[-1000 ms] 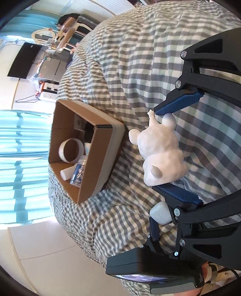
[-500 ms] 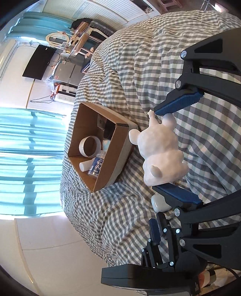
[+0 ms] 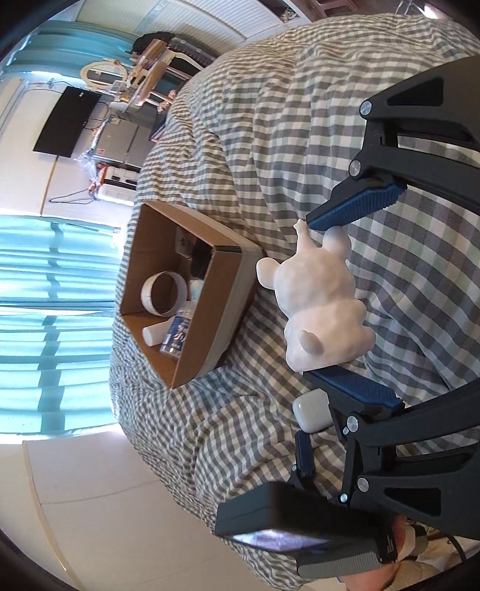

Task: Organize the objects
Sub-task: 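Carry the earbud case and plush toy into the box and release both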

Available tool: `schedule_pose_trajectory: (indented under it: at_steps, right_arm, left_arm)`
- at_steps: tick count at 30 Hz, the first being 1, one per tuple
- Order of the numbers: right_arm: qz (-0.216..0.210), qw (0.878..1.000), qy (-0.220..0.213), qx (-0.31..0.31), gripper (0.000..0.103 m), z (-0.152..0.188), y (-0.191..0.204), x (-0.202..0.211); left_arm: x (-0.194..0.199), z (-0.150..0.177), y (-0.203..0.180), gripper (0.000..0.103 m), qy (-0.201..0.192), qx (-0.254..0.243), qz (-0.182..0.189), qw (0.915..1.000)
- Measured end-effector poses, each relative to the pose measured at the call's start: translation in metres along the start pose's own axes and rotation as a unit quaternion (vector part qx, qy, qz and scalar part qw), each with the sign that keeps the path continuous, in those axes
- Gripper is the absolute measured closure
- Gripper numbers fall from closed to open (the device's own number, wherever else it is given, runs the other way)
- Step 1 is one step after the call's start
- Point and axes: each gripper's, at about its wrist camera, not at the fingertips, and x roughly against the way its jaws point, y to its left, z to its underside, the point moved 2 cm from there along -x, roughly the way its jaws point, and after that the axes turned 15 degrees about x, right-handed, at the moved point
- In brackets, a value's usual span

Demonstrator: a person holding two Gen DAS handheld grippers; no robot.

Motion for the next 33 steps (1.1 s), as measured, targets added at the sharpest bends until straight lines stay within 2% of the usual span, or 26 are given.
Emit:
schedule_pose_trajectory:
  at_steps: [1,2,8,13,17,24,28,33]
  right_arm:
    - [-0.002,1.0,0.002,-0.002,0.029,0.001,-0.001,-0.003]
    - [-0.003,1.0,0.003,-0.003,0.029,0.001,-0.002,-0.005]
    - [-0.004,1.0,0.004,-0.006,0.029,0.003,-0.002,-0.007]
    - [0.0,1.0,-0.005,-0.001,0.029,0.001,0.002,0.002]
    - [0.001,1.0,-0.007,-0.002,0.029,0.001,0.004,0.005]
    - [0.004,1.0,-0.001,-0.004,0.029,0.004,0.002,0.004]
    - [0.008,1.0,-0.007,-0.001,0.029,-0.001,0.0,0.007]
    - [0.018,1.0,-0.021,0.009,0.029,-0.017,-0.007,0.012]
  left_arm:
    - [-0.003,-0.001,0.002,0.062,0.002,0.005,-0.003,1.0]
    - [-0.003,-0.001,0.002,0.069,0.005,0.006,-0.001,1.0]
    - [0.01,0.006,-0.009,0.078,-0.023,-0.018,0.0,0.9996]
    - [0.016,0.009,-0.015,0.079,-0.025,-0.028,0.013,0.9992]
    - [0.009,0.008,-0.025,0.08,-0.01,-0.034,0.049,0.9982]
    - [0.003,0.002,-0.033,0.081,-0.009,-0.034,0.048,0.9982]
    - [0.024,-0.003,-0.03,0.081,-0.042,-0.038,0.031,0.9979]
    - [0.066,-0.034,-0.021,0.081,-0.095,-0.024,0.048,0.994]
